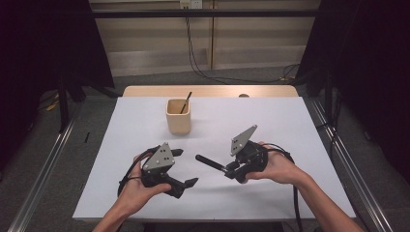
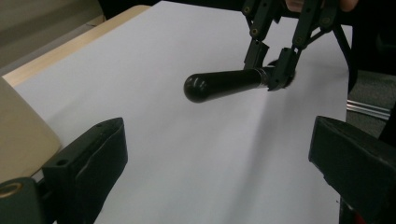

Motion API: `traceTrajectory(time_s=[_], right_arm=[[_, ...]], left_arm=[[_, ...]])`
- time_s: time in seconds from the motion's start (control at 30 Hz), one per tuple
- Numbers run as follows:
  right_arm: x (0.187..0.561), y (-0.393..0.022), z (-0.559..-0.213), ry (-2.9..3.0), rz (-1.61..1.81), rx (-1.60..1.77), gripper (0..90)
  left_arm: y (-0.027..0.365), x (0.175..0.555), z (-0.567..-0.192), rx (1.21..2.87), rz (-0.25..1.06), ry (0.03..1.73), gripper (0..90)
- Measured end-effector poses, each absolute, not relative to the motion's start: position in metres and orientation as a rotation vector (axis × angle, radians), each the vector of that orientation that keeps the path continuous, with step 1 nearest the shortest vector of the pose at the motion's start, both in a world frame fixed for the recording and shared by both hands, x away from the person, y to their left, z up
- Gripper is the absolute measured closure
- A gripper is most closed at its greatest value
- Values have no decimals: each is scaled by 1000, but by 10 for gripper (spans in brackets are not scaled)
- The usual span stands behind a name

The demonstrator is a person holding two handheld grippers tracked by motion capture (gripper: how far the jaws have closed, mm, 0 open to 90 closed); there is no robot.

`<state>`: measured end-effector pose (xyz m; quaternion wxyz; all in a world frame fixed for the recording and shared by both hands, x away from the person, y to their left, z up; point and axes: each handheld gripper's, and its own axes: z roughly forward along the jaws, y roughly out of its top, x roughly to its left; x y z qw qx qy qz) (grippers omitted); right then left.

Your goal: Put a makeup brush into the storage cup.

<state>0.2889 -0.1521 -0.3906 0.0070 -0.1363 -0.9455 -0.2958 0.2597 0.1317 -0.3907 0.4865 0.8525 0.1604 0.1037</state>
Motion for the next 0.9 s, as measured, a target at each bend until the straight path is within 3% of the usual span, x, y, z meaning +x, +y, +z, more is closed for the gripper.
traceTrajectory(time_s=[0.9], right_arm=[[296,-122,-394,-3060,-446,-223,715]], left_arm=[[114,276,-391,2293,140,303,72]])
